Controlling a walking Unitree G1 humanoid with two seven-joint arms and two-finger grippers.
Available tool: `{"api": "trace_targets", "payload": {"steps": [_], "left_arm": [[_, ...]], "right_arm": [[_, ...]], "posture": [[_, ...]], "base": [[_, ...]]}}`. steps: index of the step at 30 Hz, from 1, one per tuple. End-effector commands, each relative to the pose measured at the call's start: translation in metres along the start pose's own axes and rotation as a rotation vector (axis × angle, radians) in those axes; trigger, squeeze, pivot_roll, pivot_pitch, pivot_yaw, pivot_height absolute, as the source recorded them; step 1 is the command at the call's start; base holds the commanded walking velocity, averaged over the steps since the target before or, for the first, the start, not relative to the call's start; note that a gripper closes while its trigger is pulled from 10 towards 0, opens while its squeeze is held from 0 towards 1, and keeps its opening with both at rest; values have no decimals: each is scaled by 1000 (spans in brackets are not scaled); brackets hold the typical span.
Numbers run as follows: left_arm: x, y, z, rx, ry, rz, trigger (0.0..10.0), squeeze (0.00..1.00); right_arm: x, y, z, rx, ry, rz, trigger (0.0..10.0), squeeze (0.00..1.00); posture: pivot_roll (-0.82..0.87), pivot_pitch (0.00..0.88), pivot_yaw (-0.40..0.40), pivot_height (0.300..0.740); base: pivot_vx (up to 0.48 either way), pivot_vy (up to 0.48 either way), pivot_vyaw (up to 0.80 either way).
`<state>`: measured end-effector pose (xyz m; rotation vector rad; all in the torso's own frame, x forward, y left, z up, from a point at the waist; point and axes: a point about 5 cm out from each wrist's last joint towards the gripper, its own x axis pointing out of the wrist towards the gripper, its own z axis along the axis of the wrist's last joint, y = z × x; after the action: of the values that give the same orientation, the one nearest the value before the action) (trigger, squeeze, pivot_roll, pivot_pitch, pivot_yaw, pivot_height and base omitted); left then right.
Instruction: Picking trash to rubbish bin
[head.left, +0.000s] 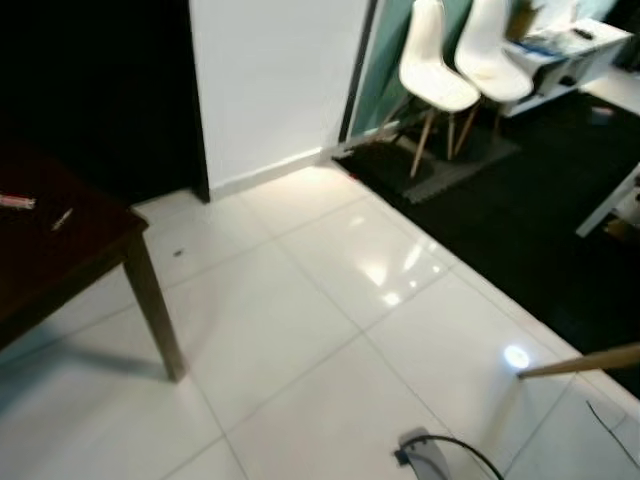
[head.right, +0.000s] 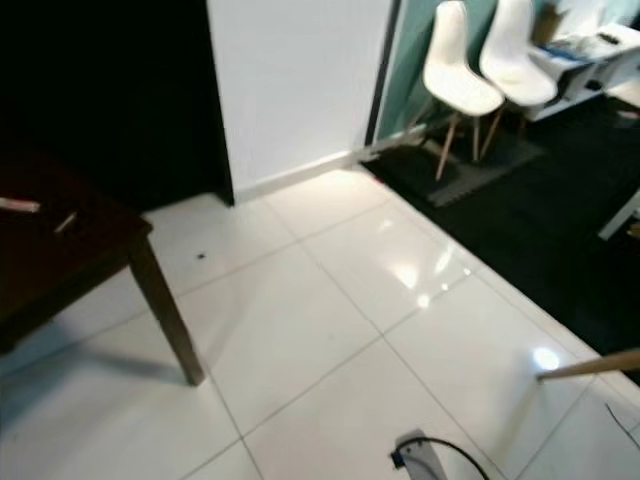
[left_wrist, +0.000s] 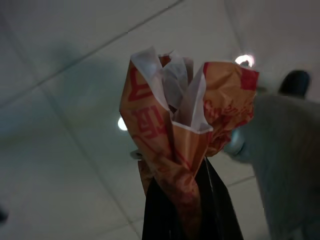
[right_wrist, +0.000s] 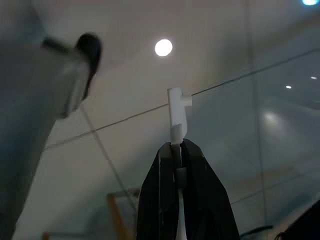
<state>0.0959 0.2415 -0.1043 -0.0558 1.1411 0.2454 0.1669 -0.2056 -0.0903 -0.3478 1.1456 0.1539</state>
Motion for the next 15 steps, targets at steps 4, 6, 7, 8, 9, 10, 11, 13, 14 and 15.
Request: {"api": "trace_targets", "payload": {"steps": [4,6,7,8,9,10,11,13,14,15], "left_arm": [[-3,-4,-20,19,73,-9,10000,0],[-3,-6,-21,20,79,-15,10000,0],[-3,-6,-21,20,79,-15,10000,0],[-3,-6,-21,26,82,-19,10000,0],[-3,-6,-21,31,84,-22,10000,0],[-2,-7,-21,32,84,-25,10000,0],[-2,-7,-21,32,84,-27,10000,0],[-2,-9,-21,30,82,-30,10000,0],[-2,-10,-21,29,81,-31,10000,0],[-2,-10,-21,29,81,-31,10000,0]], "right_arm": [[0,5,-8,9,20,10,10000,0],[0,3,-8,7,21,4,10000,0],[0,3,-8,7,21,4,10000,0],[0,2,-8,6,21,3,10000,0],[0,2,-8,5,21,3,10000,0],[0,2,-8,4,21,2,10000,0],[0,1,-9,2,22,2,10000,0],[0,1,-9,-2,23,1,10000,0],[0,1,-9,-3,23,0,10000,0],[0,1,-9,-3,23,0,10000,0]], "posture": [[163,80,-89,740],[159,74,-94,740],[159,74,-94,740],[158,73,-96,740],[159,71,-98,740],[159,71,-98,740],[159,71,-98,740],[159,65,-100,740],[159,65,-100,740],[159,65,-100,740]], "base": [[0,0,-797],[0,0,-800],[0,0,-800],[0,0,-800],[0,0,-800],[0,0,-788],[0,0,-800],[0,0,-800],[0,0,-800],[0,0,-800]]}}
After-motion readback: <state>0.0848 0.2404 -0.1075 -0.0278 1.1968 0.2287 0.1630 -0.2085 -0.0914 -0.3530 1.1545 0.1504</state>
